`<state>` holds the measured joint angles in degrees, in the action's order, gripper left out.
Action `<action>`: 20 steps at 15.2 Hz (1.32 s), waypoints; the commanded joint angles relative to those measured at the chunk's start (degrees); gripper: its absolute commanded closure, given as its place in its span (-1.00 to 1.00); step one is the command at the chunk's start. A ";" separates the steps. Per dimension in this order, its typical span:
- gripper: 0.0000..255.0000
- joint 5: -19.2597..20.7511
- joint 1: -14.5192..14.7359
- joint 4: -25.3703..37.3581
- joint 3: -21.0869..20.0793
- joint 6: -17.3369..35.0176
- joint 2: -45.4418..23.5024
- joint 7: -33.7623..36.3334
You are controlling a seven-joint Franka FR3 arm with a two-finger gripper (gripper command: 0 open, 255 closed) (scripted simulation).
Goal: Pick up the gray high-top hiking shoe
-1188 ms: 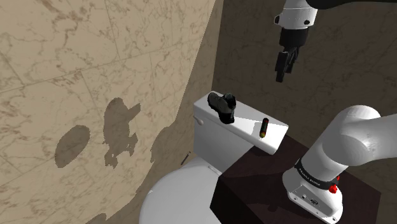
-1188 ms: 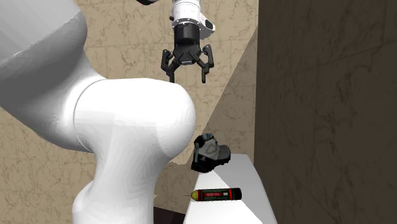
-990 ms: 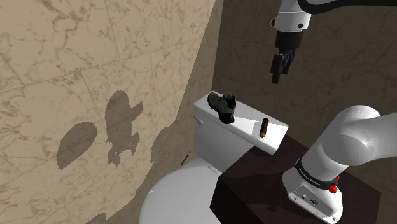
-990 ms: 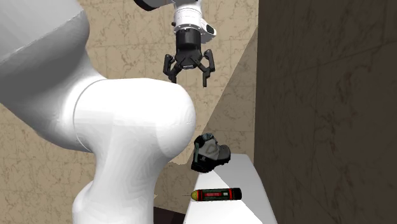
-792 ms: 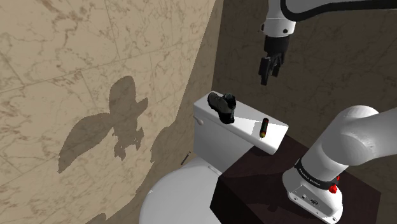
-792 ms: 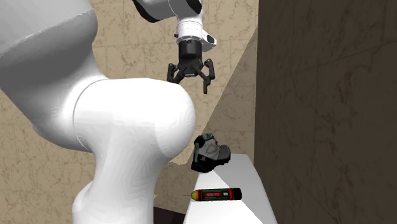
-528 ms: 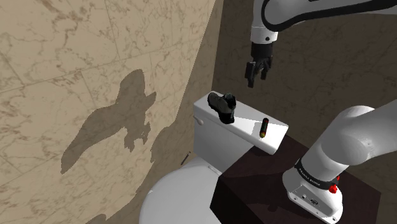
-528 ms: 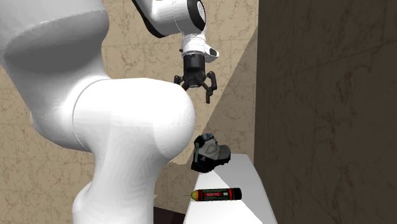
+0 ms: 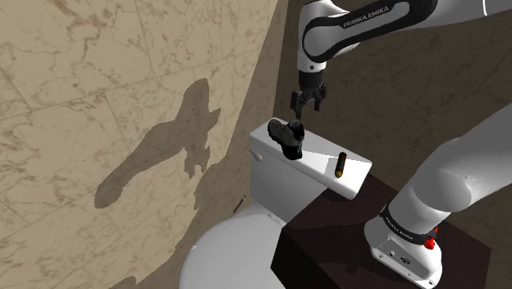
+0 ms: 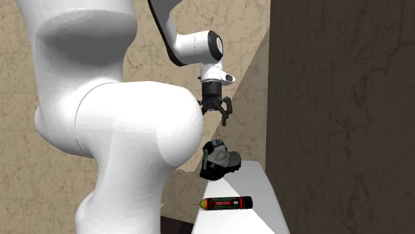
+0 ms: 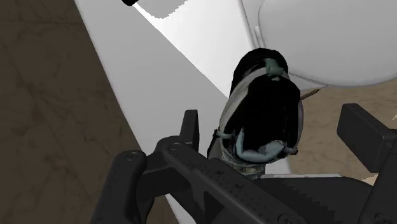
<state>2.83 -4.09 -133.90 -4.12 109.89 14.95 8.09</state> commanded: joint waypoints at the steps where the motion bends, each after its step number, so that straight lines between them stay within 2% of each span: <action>1: -1.00 0.33 -0.45 2.25 -0.09 2.20 -4.38 1.87; 9: -1.00 1.94 -1.54 13.72 0.60 8.69 -22.32 8.74; 19: -1.00 2.51 -1.52 12.54 0.82 14.21 -26.68 9.67; 20: 1.00 2.51 -1.52 12.54 0.82 14.23 -26.70 9.68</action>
<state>5.32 -5.61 -121.27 -3.30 123.95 -11.62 17.76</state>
